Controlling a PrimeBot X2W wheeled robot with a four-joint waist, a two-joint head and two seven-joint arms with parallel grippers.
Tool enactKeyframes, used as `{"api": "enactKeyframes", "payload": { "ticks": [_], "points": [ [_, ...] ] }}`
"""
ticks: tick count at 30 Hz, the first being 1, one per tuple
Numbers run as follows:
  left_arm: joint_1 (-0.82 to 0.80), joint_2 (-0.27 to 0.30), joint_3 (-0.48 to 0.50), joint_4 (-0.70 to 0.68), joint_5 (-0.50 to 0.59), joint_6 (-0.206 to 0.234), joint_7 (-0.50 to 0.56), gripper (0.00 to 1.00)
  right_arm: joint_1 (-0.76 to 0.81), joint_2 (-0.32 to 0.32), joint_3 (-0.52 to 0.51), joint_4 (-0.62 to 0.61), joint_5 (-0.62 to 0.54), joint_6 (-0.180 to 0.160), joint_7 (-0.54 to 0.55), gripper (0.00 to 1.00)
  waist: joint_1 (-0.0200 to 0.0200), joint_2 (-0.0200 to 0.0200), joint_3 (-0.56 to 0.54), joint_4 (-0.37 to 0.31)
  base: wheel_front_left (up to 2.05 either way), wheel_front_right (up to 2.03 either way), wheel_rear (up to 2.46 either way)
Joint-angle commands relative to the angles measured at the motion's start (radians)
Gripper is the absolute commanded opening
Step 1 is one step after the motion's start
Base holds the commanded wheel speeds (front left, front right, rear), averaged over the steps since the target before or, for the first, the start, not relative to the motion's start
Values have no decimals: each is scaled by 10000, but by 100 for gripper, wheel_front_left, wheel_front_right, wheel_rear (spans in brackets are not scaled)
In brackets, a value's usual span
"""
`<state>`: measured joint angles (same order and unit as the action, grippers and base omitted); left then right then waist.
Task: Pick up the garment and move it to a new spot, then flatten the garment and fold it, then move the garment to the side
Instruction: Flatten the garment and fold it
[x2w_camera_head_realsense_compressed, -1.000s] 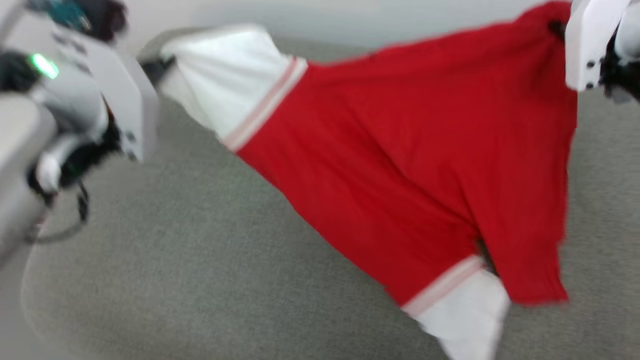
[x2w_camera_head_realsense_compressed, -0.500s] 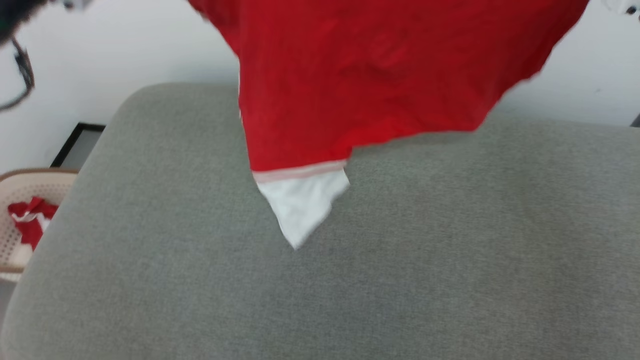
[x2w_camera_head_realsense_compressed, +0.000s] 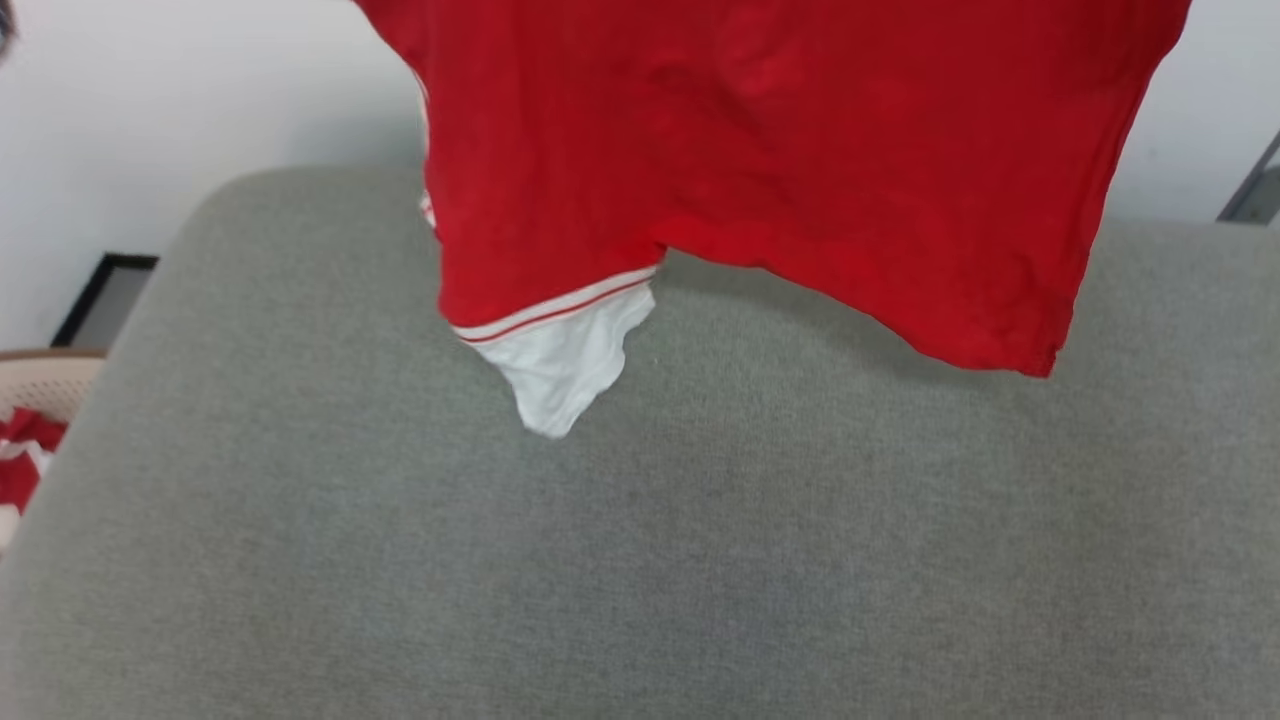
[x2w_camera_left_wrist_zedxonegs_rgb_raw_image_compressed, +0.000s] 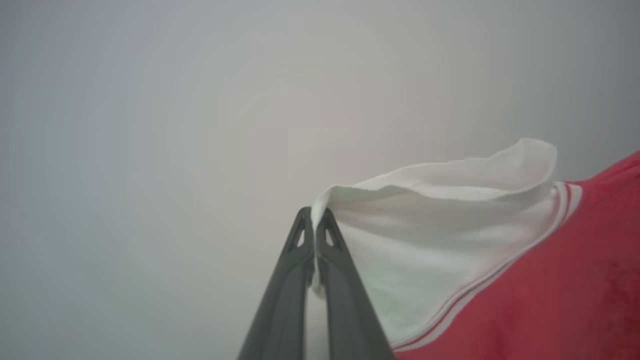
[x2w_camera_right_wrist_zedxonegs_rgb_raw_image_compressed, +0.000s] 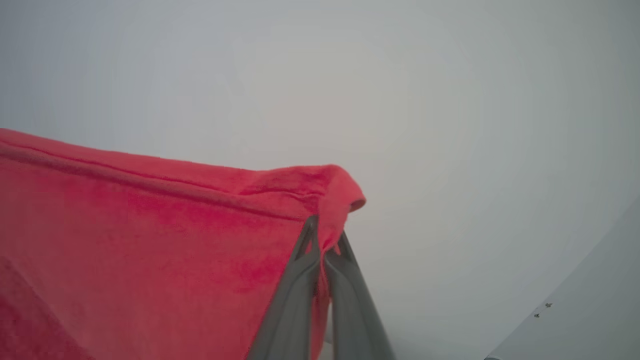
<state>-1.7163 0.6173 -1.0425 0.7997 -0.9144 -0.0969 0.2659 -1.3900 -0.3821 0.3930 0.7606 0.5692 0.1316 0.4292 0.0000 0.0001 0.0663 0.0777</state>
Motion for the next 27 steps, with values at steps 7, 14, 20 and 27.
{"api": "enactKeyframes", "payload": {
  "ticks": [7,14,20,27],
  "points": [
    [-1203,-336,63,863,506,-152,-1208,0,-822,236,-725,-38,-1186,-17,-709,0,0,-1,2159,-398,0,0,0],
    [-2495,-830,-48,1555,1134,-156,-2348,0,-1728,707,-1630,276,-2983,-17,-2378,0,0,-1,4178,-601,0,0,0],
    [-3863,-1301,23,2265,1698,141,-3880,0,-2535,1069,-2532,617,-5110,-17,-4524,0,0,-1,5608,-594,0,0,0],
    [-4384,-1721,318,2489,1833,64,-5208,0,-2857,1464,-3625,1064,-7354,-17,-6042,0,0,-1,6747,-299,0,0,0]
  ]
}}
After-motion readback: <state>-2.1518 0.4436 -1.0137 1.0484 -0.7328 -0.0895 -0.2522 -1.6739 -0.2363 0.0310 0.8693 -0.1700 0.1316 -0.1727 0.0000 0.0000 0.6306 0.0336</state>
